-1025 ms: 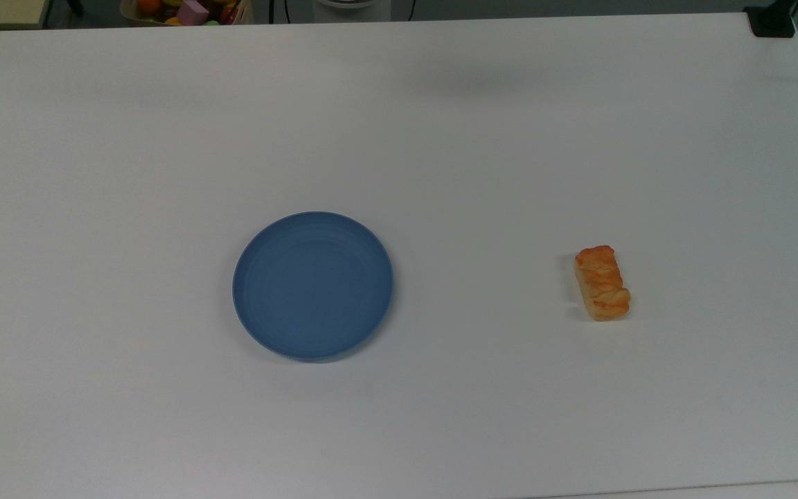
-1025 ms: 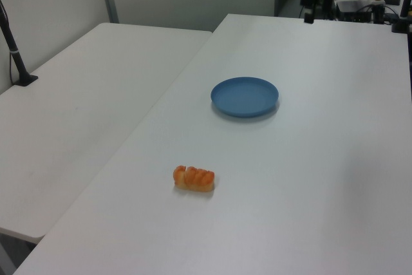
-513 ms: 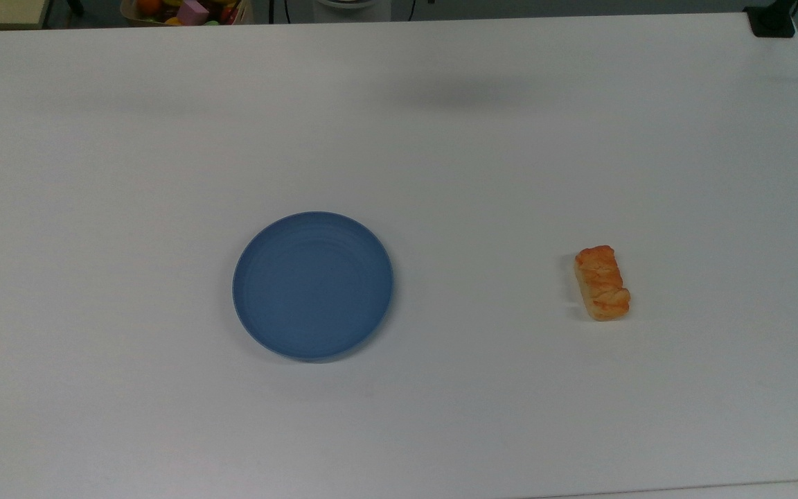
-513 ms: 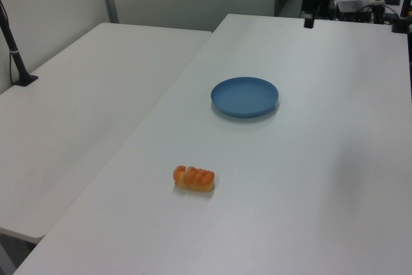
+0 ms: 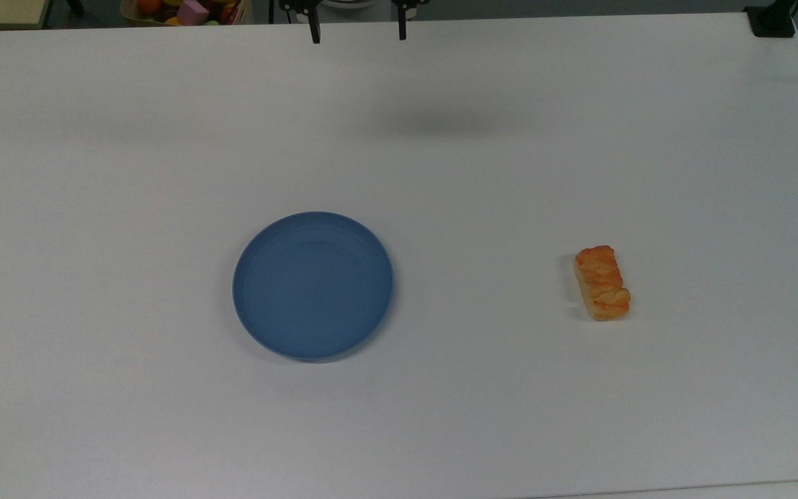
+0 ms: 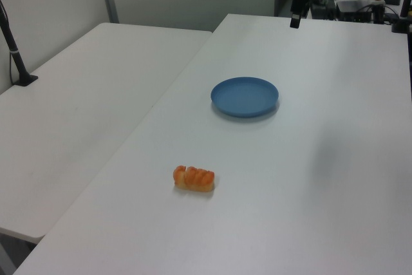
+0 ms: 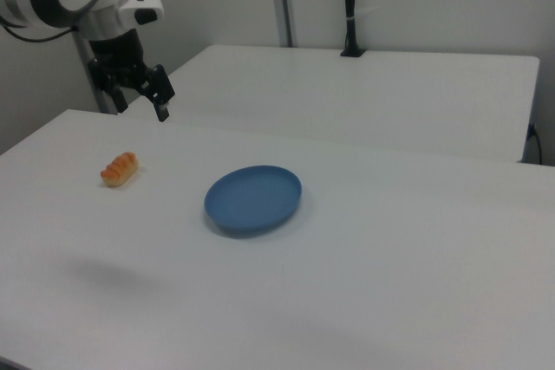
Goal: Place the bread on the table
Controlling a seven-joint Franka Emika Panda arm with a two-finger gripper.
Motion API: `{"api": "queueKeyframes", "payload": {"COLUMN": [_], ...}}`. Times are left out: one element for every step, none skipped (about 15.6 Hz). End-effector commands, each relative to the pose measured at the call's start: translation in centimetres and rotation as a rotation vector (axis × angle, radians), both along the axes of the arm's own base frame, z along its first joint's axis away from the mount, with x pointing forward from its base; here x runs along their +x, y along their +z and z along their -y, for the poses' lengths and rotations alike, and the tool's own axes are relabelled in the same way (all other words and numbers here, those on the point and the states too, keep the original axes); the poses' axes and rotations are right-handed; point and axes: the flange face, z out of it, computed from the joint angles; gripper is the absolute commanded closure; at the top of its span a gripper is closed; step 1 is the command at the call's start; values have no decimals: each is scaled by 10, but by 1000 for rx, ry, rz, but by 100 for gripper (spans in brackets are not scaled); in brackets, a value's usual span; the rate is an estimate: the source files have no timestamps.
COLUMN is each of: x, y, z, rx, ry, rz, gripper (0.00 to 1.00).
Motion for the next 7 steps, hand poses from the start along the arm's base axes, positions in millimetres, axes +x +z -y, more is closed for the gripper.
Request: {"api": "queueKeyframes", "payload": {"x": [1,1,0,-1,-1,-1,-1], "y": [2,2,3,2,2,2,1], "z": [-3,-2,-1,-1,-1,-2,-3], "rx": [20,21,21,20,20,20,20], "ry": [29,26,25,25,25,27,28], "rz": [8,7,2,-2,-3,-3,-6], "gripper": [0,0,0,0,0,0,0]}}
